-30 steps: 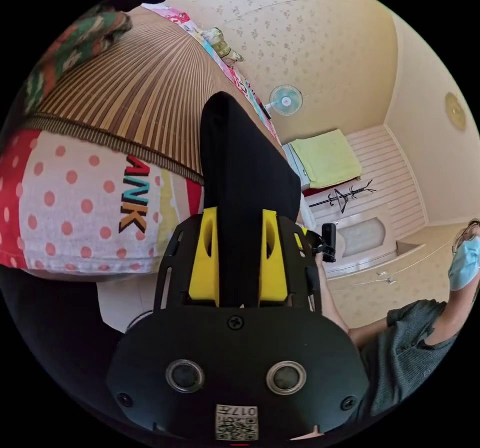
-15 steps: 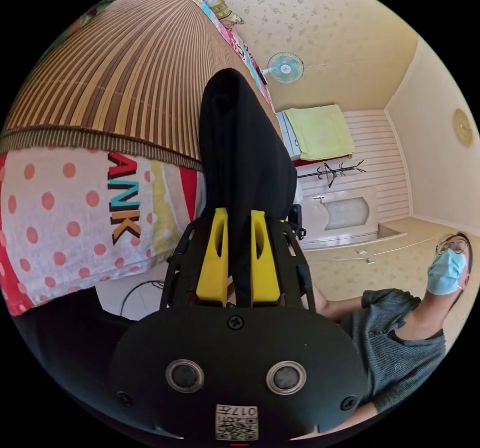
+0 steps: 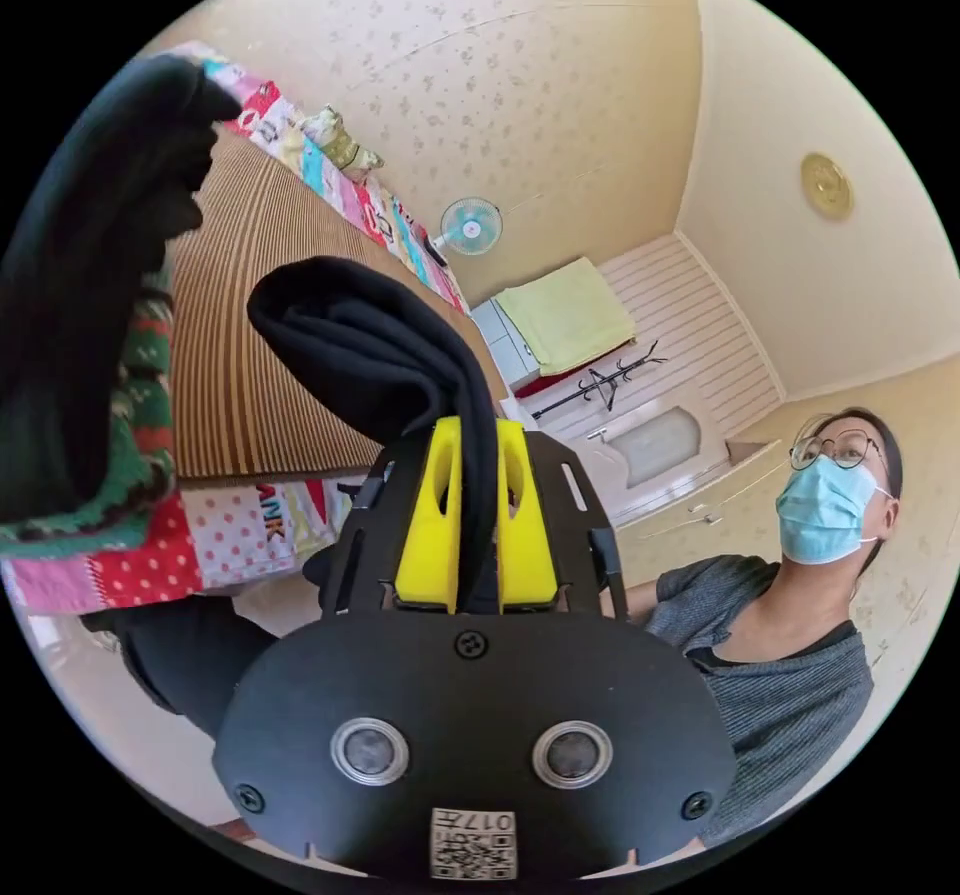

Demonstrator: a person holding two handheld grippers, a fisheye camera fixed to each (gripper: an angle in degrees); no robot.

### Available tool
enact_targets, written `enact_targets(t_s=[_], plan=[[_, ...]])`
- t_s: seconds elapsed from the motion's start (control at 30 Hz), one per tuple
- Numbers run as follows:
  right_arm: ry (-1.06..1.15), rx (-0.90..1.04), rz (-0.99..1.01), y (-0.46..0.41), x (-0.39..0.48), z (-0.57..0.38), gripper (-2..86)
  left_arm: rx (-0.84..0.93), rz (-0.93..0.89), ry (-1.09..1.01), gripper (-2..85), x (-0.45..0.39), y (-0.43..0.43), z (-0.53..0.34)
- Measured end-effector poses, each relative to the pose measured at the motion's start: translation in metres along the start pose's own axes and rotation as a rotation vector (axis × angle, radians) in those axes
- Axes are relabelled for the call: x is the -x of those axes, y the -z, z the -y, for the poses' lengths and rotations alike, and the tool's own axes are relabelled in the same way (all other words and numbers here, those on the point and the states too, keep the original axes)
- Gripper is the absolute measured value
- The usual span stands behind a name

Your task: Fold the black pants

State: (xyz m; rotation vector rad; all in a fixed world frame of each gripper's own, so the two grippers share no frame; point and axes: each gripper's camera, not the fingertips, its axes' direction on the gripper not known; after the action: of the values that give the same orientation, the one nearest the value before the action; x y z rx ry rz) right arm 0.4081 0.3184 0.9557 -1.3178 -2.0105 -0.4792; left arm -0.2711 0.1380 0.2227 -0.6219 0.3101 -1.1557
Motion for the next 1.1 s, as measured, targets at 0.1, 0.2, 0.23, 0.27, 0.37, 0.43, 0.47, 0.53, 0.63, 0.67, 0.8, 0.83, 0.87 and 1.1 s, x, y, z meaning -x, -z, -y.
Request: enact_targets(t_s=[0.1, 0.2, 0.23, 0.27, 0.37, 0.43, 0.47, 0.53, 0.63, 0.67, 0.8, 0.83, 0.87, 1.1], plan=[[0.099, 0.047, 0.064, -0.049, 0.029, 0.059, 6.6, -0.044, 0.140, -0.113, 6.1, -0.075, 0.066, 0.036], [0.136, 0.077, 0.094, -0.115, 0.054, 0.126, 7.4, -0.094, 0.379, -0.139, 7.4, -0.127, 0.135, 0.091], [0.120, 0.079, 0.087, -0.130, 0.057, 0.139, 7.6, -0.109, 0.512, -0.103, 8.6, -0.133, 0.158, 0.114], [0.040, 0.087, 0.054, -0.161, 0.056, 0.164, 7.9, -0.116, 0.583, -0.075, 9.4, -0.133, 0.169, 0.125], [-0.122, 0.140, -0.183, -0.229, 0.032, 0.204, 8.7, -0.269, 0.893, 0.169, 13.6, -0.094, 0.214, 0.144], [-0.125, 0.142, -0.359, -0.255, 0.014, 0.204, 8.4, -0.328, 0.840, 0.243, 14.4, -0.048, 0.210, 0.118], [-0.124, 0.151, -0.446, -0.266, 0.002, 0.194, 7.1, -0.321, 0.806, 0.237, 13.8, -0.036, 0.202, 0.109], [-0.113, 0.172, -0.487, -0.273, -0.014, 0.172, 4.1, -0.228, 0.781, 0.230, 7.6, 0.016, 0.150, 0.065], [-0.097, 0.197, -0.522, -0.264, -0.038, 0.125, 1.7, -0.169, 0.833, 0.155, 2.3, 0.065, 0.083, 0.006], [-0.093, 0.214, -0.574, -0.256, -0.044, 0.107, 1.3, -0.221, 0.816, 0.143, 1.8, 0.065, 0.080, -0.009], [-0.082, 0.224, -0.831, -0.212, -0.047, 0.043, 0.8, -0.431, 0.935, 0.080, -0.6, 0.023, 0.047, -0.078], [-0.086, 0.214, -0.872, -0.204, -0.046, 0.035, 0.7, -0.464, 0.976, 0.052, -0.8, 0.003, 0.031, -0.091], [-0.093, 0.194, -0.948, -0.189, -0.042, 0.020, 0.7, -0.477, 0.982, 0.032, -0.8, -0.008, 0.023, -0.097], [-0.031, 0.023, -1.261, -0.117, 0.010, -0.035, 1.2, -0.453, 0.852, -0.239, -0.2, -0.065, -0.144, -0.127]])
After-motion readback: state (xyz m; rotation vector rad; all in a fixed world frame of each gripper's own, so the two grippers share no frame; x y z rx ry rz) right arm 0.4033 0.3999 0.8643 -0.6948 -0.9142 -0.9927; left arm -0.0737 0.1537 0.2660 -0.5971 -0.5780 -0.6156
